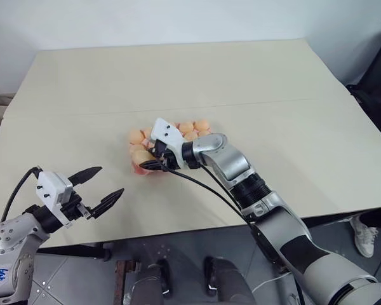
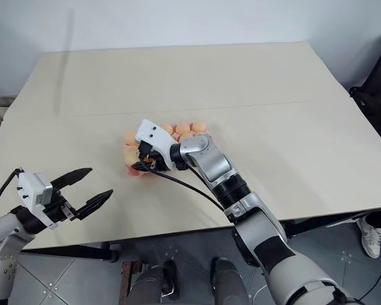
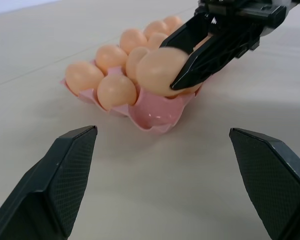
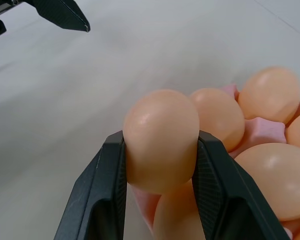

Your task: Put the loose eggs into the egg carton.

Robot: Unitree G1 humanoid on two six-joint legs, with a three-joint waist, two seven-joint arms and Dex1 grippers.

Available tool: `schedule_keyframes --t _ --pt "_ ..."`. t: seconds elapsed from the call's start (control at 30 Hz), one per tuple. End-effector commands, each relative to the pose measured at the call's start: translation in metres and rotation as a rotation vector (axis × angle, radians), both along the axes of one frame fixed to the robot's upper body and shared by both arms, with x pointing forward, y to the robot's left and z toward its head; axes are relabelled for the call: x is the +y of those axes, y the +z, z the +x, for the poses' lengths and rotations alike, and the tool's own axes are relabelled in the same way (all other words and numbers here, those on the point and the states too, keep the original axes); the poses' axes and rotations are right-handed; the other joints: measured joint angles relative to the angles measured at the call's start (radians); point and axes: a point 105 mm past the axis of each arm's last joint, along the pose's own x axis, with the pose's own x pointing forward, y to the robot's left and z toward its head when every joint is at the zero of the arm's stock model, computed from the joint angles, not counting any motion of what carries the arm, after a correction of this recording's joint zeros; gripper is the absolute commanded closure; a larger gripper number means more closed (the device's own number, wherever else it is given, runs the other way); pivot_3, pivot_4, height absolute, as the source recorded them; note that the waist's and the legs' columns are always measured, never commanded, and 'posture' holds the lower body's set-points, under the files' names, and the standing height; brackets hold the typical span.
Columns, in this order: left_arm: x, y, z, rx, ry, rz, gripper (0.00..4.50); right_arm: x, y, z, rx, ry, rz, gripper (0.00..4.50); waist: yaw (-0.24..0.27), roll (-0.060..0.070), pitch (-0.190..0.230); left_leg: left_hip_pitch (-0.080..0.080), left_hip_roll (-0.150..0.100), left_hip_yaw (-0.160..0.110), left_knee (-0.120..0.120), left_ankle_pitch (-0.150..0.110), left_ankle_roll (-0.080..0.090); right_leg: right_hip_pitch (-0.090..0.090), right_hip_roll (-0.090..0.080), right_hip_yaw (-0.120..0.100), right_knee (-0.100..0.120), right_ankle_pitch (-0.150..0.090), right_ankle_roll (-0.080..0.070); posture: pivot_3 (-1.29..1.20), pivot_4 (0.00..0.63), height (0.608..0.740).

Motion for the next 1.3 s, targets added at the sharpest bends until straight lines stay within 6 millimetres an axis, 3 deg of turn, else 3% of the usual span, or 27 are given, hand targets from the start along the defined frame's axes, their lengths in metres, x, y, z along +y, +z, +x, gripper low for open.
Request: schedule_keyframes --t 0.03,0.23,0.37,0.43,0.53,0.57,0.67,0.83,0.93,1.0,1.07,1.17,1.3 --pt "-0.006 0.010 -0.003 -0.043 -0.010 -0.015 0.00 0.011 0.008 -0.010 -0.005 0.054 0.026 2.04 -0.003 0.000 0.000 0.000 0.000 0.000 0.000 0.000 0.000 0.000 0.000 0.000 0.000 0.000 0.000 0.00 0.150 0.740" --pt "-0.009 0.012 -0.002 -0.049 -0.012 -0.020 0.00 0.010 0.021 -0.011 -0.017 0.059 0.077 0.02 -0.005 0.000 0.000 0.000 0.001 0.001 0.000 0.001 -0.002 -0.001 0.001 0.000 0.003 0.000 -0.001 0.00 0.150 0.740" --pt "-0.009 0.012 0.000 -0.051 -0.010 -0.021 0.00 -0.008 0.040 -0.011 -0.065 0.063 0.141 0.02 -0.002 0.000 0.000 0.000 0.001 0.000 0.000 0.001 -0.002 -0.001 0.001 0.000 0.003 0.000 -0.001 0.00 0.150 0.740" --pt "-0.009 0.012 0.003 -0.050 -0.006 -0.019 0.00 -0.027 0.049 -0.013 -0.118 0.073 0.178 0.02 0.004 -0.001 0.000 0.000 0.001 0.000 0.000 0.001 -0.002 -0.001 0.001 0.000 0.003 0.000 -0.001 0.00 0.150 0.740" --pt "-0.008 0.011 0.005 -0.046 -0.007 -0.019 0.00 -0.064 0.046 -0.014 -0.156 0.042 0.186 0.02 0.009 -0.002 -0.001 0.000 0.000 0.000 0.000 0.001 -0.001 -0.001 0.001 0.000 0.001 0.000 -0.001 0.00 0.150 0.740" --pt "-0.008 0.010 0.006 -0.045 -0.007 -0.019 0.00 -0.078 0.044 -0.012 -0.152 0.005 0.191 0.19 0.009 -0.002 -0.001 0.000 0.000 0.000 0.000 0.001 -0.001 0.000 0.000 -0.001 0.001 0.000 -0.001 0.00 0.150 0.740" --pt "-0.007 0.009 0.009 -0.040 -0.008 -0.016 0.60 -0.122 0.033 -0.001 -0.172 -0.132 0.182 0.95 0.010 -0.002 -0.001 0.000 0.000 0.000 0.001 0.001 -0.001 0.001 0.000 -0.001 0.001 0.000 -0.001 0.00 0.150 0.740" --pt "-0.001 0.006 0.016 -0.028 -0.001 -0.002 2.22 -0.197 0.013 0.011 -0.188 -0.363 0.173 2.77 0.002 -0.002 -0.001 0.003 0.001 0.000 0.002 0.001 0.000 0.003 0.001 -0.002 0.001 0.000 -0.001 0.00 0.150 0.740" --pt "0.003 0.004 0.023 -0.017 0.008 -0.002 3.26 -0.224 0.001 0.015 -0.192 -0.456 0.142 3.91 0.002 -0.002 -0.001 0.005 0.001 -0.001 0.002 0.001 0.000 0.005 0.002 -0.003 0.001 -0.001 -0.001 0.00 0.150 0.740" --pt "0.002 0.005 0.027 -0.018 -0.006 -0.002 3.95 -0.227 -0.002 0.016 -0.213 -0.473 0.133 4.50 0.001 -0.002 -0.001 0.005 0.001 -0.001 0.002 0.001 0.000 0.006 0.002 -0.003 0.001 -0.001 -0.001 0.00 0.150 0.740" --pt "0.000 0.006 0.028 -0.023 -0.025 -0.005 4.49 -0.223 -0.001 0.014 -0.219 -0.463 0.146 4.50 0.001 -0.002 -0.001 0.005 0.001 -0.001 0.003 0.001 0.000 0.006 0.002 -0.003 0.002 -0.001 -0.001 0.00 0.150 0.740" --pt "-0.004 0.009 0.029 -0.033 -0.045 -0.003 4.49 -0.219 0.001 0.009 -0.223 -0.447 0.165 4.50 0.005 -0.002 -0.001 0.005 0.001 -0.002 0.003 0.001 0.000 0.006 0.002 -0.003 0.002 0.000 -0.001 0.00 0.150 0.740" --pt "-0.001 0.008 0.029 -0.027 -0.030 0.009 4.49 -0.228 -0.003 0.001 -0.199 -0.471 0.157 4.50 0.008 -0.002 -0.001 0.004 0.001 -0.002 0.003 0.001 0.000 0.006 0.002 -0.003 0.001 -0.001 -0.001 0.00 0.150 0.740"
